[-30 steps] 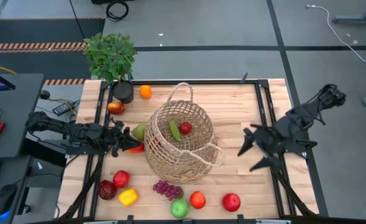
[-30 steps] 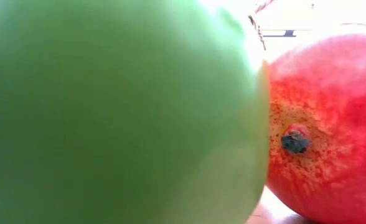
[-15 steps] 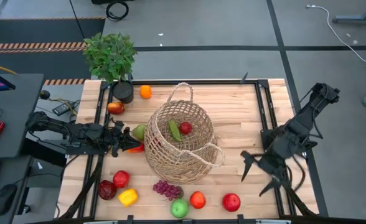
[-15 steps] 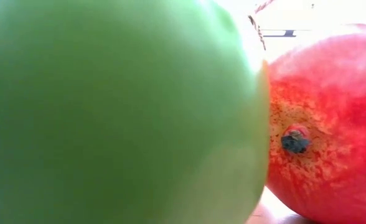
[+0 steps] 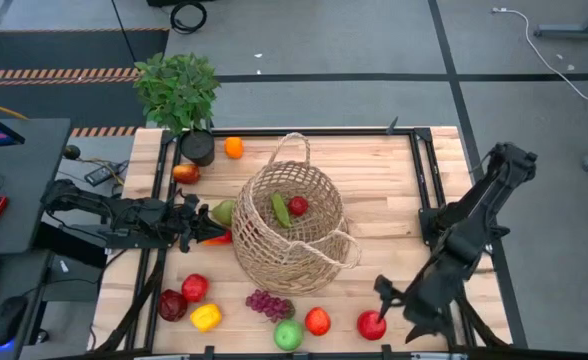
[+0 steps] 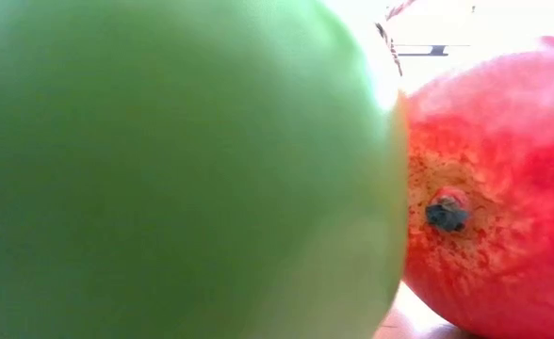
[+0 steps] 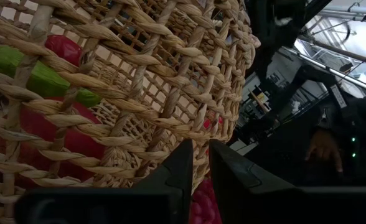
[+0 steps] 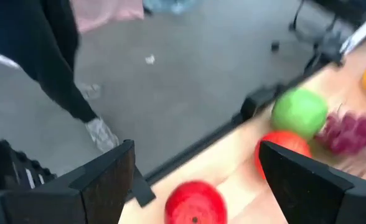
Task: Build produce basket
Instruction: Put the apple into the basket
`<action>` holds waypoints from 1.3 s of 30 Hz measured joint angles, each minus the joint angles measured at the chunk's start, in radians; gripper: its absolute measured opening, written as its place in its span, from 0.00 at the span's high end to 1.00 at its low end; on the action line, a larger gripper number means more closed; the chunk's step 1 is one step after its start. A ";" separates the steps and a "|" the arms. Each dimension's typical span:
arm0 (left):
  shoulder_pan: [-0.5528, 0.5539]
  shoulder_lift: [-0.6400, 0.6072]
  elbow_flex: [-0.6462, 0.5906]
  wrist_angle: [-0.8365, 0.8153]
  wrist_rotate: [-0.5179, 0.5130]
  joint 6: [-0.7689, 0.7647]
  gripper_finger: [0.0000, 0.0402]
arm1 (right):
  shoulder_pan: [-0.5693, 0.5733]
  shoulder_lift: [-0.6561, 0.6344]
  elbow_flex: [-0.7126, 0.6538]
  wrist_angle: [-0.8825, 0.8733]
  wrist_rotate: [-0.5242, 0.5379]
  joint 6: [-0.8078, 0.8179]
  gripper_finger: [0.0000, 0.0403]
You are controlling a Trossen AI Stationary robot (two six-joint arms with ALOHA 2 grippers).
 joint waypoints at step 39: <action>0.000 0.000 0.000 0.000 0.000 0.000 0.85 | 0.017 0.414 -0.027 -0.017 0.202 0.051 0.01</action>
